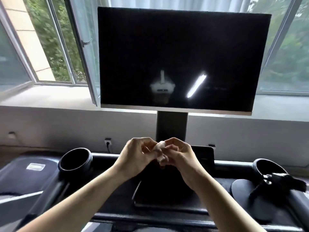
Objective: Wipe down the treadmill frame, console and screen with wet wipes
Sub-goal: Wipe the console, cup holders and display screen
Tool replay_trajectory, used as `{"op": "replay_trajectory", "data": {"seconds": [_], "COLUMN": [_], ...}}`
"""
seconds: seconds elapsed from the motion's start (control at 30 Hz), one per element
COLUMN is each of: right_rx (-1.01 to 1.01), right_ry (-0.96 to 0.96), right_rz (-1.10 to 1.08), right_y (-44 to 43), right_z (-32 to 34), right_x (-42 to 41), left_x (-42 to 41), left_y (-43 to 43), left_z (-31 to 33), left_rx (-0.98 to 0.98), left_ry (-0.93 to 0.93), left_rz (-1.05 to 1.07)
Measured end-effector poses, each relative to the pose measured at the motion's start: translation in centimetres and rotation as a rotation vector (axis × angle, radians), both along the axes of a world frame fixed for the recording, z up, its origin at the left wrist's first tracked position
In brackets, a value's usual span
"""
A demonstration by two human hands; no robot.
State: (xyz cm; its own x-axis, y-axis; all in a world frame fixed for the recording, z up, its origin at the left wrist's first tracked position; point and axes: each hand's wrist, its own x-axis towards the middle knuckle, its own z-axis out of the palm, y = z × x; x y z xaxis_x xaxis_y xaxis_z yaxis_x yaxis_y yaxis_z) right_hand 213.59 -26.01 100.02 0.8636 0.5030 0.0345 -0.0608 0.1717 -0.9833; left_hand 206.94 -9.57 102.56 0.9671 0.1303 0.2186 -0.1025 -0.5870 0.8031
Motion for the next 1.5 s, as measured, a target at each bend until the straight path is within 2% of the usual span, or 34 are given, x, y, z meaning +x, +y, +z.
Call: {"op": "replay_trajectory", "data": {"seconds": [0.07, 0.2, 0.3, 0.37, 0.47, 0.53, 0.67, 0.8, 0.87, 0.93, 1.1, 1.3, 1.4, 1.5], "right_rx": [-0.051, -0.026, -0.148, -0.247, -0.297, -0.347, -0.415, -0.585, -0.656, -0.666, -0.733, -0.757, -0.762, -0.668], "right_ry": [-0.039, -0.124, -0.362, -0.517, -0.672, -0.745, -0.816, -1.137, -1.246, -1.257, -1.306, -1.509, -1.505, -1.414], "right_rz": [-0.037, -0.027, -0.091, -0.178, -0.260, -0.282, -0.379, -0.531, -0.572, -0.568, -0.575, -0.476, -0.559, -0.708], "right_y": [0.4, 2.2, 4.8, 6.7, 9.1, 10.8, 13.4, 17.0, 19.5, 21.6, 24.0, 24.7, 23.8, 23.3], "right_z": [0.5, 2.4, 3.4, 3.9, 4.6, 5.4, 7.6, 10.0, 10.5, 10.3, 8.0, 6.2, 8.6, 10.6], "right_x": [0.2, -0.7, -0.7, -0.2, 0.7, 1.3, 3.1, 3.7, 4.5, 5.4, 6.5, 5.4, 7.2, 8.8], "left_x": [-0.2, -0.3, -0.1, 0.4, 1.0, 1.6, 2.8, 4.0, 5.2, 6.0, 6.4, 6.4, 6.3, 6.5], "left_y": [0.4, 1.5, 3.4, 5.4, 8.7, 11.1, 15.6, 19.4, 20.6, 21.2, 21.8, 22.6, 22.6, 23.0], "left_z": [0.9, 3.0, 4.2, 4.7, 5.7, 6.3, 7.4, 8.1, 8.3, 8.4, 7.9, 8.2, 8.3, 8.5], "left_rx": [-0.076, -0.378, -0.585, -0.665, -0.658, -0.581, -0.390, -0.206, -0.149, -0.111, -0.148, -0.293, -0.293, -0.296], "left_ry": [0.031, 0.131, 0.144, 0.168, 0.220, 0.225, 0.080, -0.106, -0.103, -0.064, -0.044, -0.017, 0.005, 0.029], "left_rz": [0.039, 0.122, 0.149, 0.080, -0.040, -0.059, 0.105, 0.287, 0.327, 0.300, 0.175, 0.083, 0.080, 0.073]}}
